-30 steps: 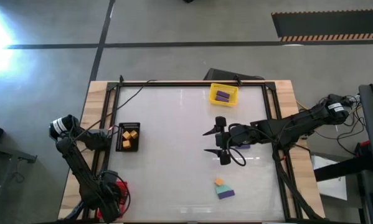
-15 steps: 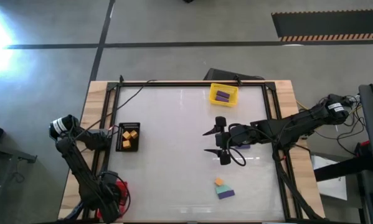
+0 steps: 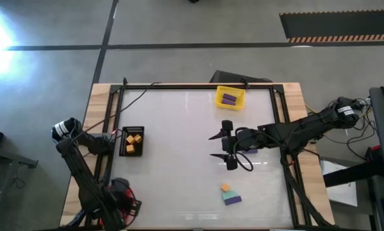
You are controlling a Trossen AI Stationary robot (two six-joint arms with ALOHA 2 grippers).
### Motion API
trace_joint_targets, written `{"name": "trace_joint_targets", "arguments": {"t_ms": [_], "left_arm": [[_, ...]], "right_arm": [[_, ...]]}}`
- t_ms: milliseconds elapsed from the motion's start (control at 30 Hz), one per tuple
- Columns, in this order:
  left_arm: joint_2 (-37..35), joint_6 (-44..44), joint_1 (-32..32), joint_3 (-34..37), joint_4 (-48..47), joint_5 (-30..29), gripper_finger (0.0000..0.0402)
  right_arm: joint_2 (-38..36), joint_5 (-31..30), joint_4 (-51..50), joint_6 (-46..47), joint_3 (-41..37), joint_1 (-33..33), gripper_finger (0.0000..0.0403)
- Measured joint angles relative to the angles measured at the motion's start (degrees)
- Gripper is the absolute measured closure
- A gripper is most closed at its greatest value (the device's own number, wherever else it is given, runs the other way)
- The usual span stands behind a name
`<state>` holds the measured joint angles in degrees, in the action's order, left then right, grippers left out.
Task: Sort & place blocks by color
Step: Put the purple block into the yellow bin
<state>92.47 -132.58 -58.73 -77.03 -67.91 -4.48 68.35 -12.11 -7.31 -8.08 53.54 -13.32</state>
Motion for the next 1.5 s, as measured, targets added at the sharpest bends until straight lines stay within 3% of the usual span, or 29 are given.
{"name": "trace_joint_targets", "arguments": {"t_ms": [167, 367, 600, 767, 1100, 1500], "left_arm": [[0.0, 9.4, 2.6, -1.5, 3.3, -10.0, 0.0205], [0.0, 29.2, 8.1, -1.3, 13.1, -17.5, 0.0205], [0.0, 54.4, 14.5, -0.6, 34.5, -18.9, 0.0205], [0.0, 67.0, 16.7, 1.0, 46.1, -19.0, 0.0205], [0.1, 76.8, 19.1, 2.2, 47.3, -20.6, 0.0205], [-0.2, 95.5, 22.1, 2.3, 47.2, -20.7, 0.0205]], "right_arm": [[0.0, 0.0, 0.0, 0.0, 0.0, 0.0, 0.0119], [0.0, 0.0, 0.0, 0.1, 0.0, 0.0, 0.0119], [0.0, 0.0, 0.0, 0.1, 0.0, 0.0, 0.0119], [0.0, 0.0, 0.0, 0.0, 0.0, 0.0, 0.0119], [0.0, 0.0, 0.0, 0.0, 0.0, 0.0, 0.0119], [0.0, 0.0, 0.0, 0.0, 0.0, 0.0, 0.0119]]}}
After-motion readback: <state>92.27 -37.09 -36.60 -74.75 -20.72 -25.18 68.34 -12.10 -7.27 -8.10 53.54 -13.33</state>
